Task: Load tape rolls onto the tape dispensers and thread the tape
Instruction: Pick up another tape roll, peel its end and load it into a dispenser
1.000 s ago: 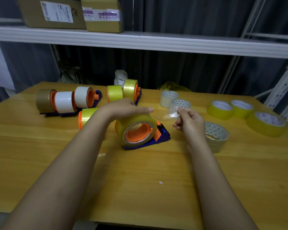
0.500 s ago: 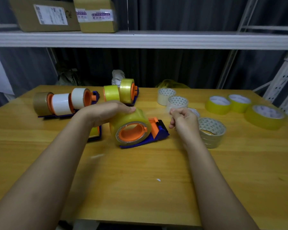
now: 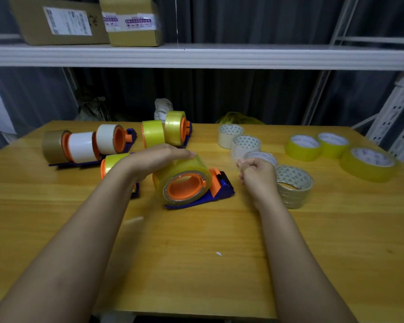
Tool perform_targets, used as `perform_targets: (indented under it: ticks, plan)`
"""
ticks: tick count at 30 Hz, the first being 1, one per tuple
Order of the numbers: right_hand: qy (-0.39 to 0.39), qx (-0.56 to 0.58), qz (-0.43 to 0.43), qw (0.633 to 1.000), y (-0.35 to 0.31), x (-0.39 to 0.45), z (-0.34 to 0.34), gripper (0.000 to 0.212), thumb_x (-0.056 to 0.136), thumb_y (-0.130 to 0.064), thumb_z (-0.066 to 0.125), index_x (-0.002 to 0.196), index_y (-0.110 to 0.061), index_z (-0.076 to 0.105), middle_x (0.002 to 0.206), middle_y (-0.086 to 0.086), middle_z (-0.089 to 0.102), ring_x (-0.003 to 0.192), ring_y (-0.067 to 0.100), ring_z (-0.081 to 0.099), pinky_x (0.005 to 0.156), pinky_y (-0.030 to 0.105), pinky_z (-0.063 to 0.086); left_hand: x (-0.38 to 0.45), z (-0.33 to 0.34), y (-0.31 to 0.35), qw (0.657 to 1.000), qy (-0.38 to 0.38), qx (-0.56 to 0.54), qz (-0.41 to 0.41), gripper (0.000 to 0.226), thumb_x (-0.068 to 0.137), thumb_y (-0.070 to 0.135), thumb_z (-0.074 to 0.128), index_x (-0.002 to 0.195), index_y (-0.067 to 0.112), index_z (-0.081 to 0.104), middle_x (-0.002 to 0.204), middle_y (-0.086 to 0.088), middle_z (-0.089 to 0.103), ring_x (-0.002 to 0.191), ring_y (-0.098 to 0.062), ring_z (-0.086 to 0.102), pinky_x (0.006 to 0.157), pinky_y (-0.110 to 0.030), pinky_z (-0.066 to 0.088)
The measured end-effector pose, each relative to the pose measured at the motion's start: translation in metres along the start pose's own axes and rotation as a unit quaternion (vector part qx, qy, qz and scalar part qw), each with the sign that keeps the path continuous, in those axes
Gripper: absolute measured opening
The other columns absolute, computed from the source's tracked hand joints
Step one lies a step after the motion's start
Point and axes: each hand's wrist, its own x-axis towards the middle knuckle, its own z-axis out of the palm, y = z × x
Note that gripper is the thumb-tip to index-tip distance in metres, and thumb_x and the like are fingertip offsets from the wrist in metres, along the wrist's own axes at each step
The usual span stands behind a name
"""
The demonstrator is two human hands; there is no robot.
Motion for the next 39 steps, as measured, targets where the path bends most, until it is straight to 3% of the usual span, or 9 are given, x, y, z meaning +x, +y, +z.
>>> perform_targets:
  ticks: [7,14,17,19,24,26,29,35,39]
  plan:
    - [0.037,-0.006,0.002,0.999,0.006,0.007,-0.002,0.017,0.094,-0.026,0.059,0.079,-0.018,0.065,0.075,-0.002,0.062,0.076,0.015,0.057,0.072,0.031,0.047,0.0,0.0,-0.008,1.0,0.015,-0.011,0.004,0.041,0.082,0.058,0.057,0.102,0.024,0.069,0.104,0.002,0.071,0.099,-0.018,0.065,0.1,-0.04,0.047]
    - [0.034,0.039,-0.025,0.998,0.0,0.001,-0.003,0.017,0.096,-0.023,0.056,0.087,-0.012,0.067,0.066,-0.002,0.059,0.061,0.009,0.053,0.063,0.025,0.046,-0.004,-0.003,-0.025,0.997,-0.007,-0.073,0.034,0.056,0.068,0.07,0.065,0.103,0.027,0.07,0.109,0.005,0.069,0.107,-0.016,0.062,0.102,-0.037,0.042]
    - [0.031,0.074,-0.008,0.997,-0.003,-0.001,-0.004,0.017,0.096,-0.02,0.055,0.085,-0.013,0.066,0.063,-0.003,0.056,0.058,0.008,0.051,0.062,0.023,0.044,-0.008,-0.013,-0.036,0.981,-0.075,-0.173,0.037,0.068,0.061,0.051,0.077,0.116,0.014,0.063,0.114,-0.007,0.069,0.103,-0.022,0.066,0.085,-0.031,0.049]
    - [0.034,0.09,0.003,0.995,-0.005,-0.001,-0.005,0.019,0.096,-0.019,0.055,0.08,-0.014,0.064,0.062,-0.003,0.056,0.057,0.009,0.05,0.062,0.025,0.044,-0.006,-0.015,-0.04,0.978,-0.118,-0.157,0.068,0.087,0.05,0.057,0.082,0.12,0.009,0.063,0.115,-0.011,0.068,0.103,-0.026,0.066,0.079,-0.028,0.053]
    - [0.055,0.058,-0.021,0.997,-0.002,0.0,-0.004,0.021,0.095,-0.019,0.054,0.076,-0.013,0.062,0.064,-0.002,0.058,0.06,0.011,0.052,0.065,0.03,0.045,-0.006,-0.005,-0.033,0.979,-0.062,-0.175,0.078,0.076,0.03,0.072,0.08,0.089,0.024,0.071,0.083,0.009,0.075,0.077,-0.007,0.071,0.061,-0.015,0.053]
    - [0.04,0.037,-0.024,0.998,-0.001,-0.001,-0.003,0.02,0.096,-0.019,0.052,0.08,-0.011,0.061,0.064,-0.002,0.059,0.058,0.01,0.054,0.062,0.027,0.046,-0.005,-0.002,-0.03,0.983,-0.043,-0.164,0.066,0.079,0.038,0.074,0.075,0.099,0.024,0.065,0.082,0.009,0.075,0.077,-0.007,0.071,0.062,-0.016,0.053]
    - [0.006,-0.006,-0.005,1.0,-0.001,-0.001,-0.004,0.022,0.096,-0.017,0.05,0.078,-0.01,0.06,0.063,-0.001,0.058,0.055,0.009,0.053,0.06,0.026,0.045,-0.005,0.001,-0.025,0.992,-0.022,-0.115,0.041,0.077,0.042,0.081,0.068,0.091,0.022,0.07,0.087,0.001,0.076,0.083,-0.018,0.072,0.065,-0.022,0.055]
    - [-0.012,-0.039,-0.004,0.999,-0.002,-0.003,-0.005,0.023,0.094,-0.017,0.047,0.077,-0.008,0.06,0.064,0.002,0.059,0.06,0.014,0.055,0.065,0.034,0.048,-0.008,0.002,-0.022,0.988,0.003,-0.152,0.004,0.039,0.078,0.061,0.05,0.097,0.028,0.058,0.096,0.003,0.069,0.085,-0.011,0.066,0.072,-0.024,0.048]
    - [0.004,-0.093,-0.025,0.995,-0.005,-0.004,-0.003,0.024,0.093,-0.021,0.046,0.086,-0.004,0.061,0.079,0.011,0.065,0.077,0.025,0.061,0.073,0.04,0.051,-0.012,-0.001,-0.024,0.985,-0.012,-0.171,0.014,0.039,0.075,0.049,0.057,0.103,0.022,0.063,0.088,0.006,0.075,0.083,-0.012,0.071,0.073,-0.025,0.052]
